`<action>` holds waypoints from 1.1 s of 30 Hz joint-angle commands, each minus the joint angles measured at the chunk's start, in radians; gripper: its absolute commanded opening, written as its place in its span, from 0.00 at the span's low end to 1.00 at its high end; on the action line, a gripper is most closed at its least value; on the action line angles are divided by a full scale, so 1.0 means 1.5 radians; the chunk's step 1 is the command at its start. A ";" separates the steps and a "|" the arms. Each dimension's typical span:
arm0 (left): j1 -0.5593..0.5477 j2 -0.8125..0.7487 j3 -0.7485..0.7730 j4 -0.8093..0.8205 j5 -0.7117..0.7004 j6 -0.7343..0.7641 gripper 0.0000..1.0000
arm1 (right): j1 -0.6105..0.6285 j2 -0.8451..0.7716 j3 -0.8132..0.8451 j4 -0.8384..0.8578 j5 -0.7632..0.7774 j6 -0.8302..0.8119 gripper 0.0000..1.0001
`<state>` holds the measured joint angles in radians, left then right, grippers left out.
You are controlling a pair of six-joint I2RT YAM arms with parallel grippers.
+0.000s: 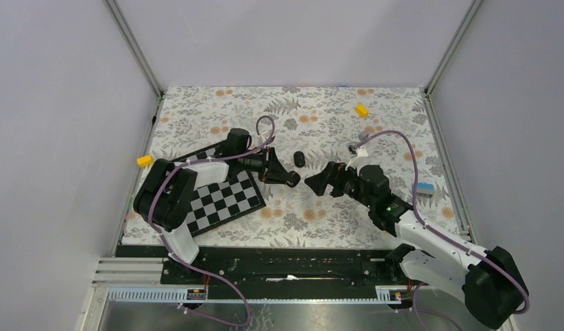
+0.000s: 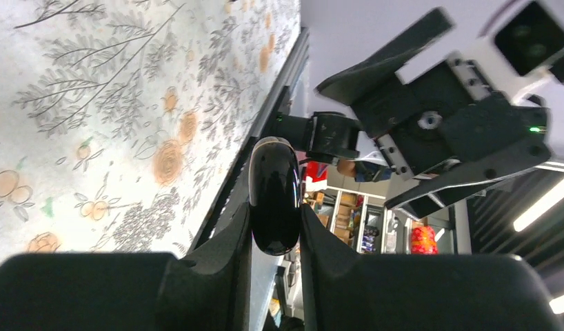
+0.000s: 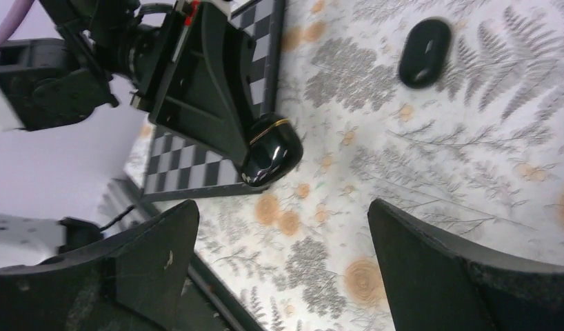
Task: Insert the wireless bluetooth earbuds into the charging case
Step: Pick up the charging case from the center of the board, then pass from the right arm to the left
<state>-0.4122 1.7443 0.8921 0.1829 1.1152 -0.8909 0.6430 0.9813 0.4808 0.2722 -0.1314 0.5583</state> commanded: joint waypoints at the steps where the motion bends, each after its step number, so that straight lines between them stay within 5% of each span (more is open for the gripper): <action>1: 0.001 -0.036 -0.032 0.263 0.032 -0.159 0.00 | -0.015 0.003 -0.068 0.223 -0.100 0.198 1.00; 7: 0.001 -0.026 -0.062 0.470 0.039 -0.296 0.00 | -0.014 0.093 -0.095 0.448 -0.107 0.344 0.99; 22: 0.002 0.054 -0.120 0.901 0.037 -0.578 0.00 | -0.026 0.156 -0.057 0.516 -0.068 0.391 0.86; 33: 0.002 0.062 -0.124 0.928 0.040 -0.597 0.00 | -0.035 0.223 -0.020 0.563 -0.098 0.397 0.64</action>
<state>-0.4110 1.8412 0.7048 1.4479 1.1568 -1.7741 0.6052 1.2854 0.4004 1.0271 -0.2558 1.1370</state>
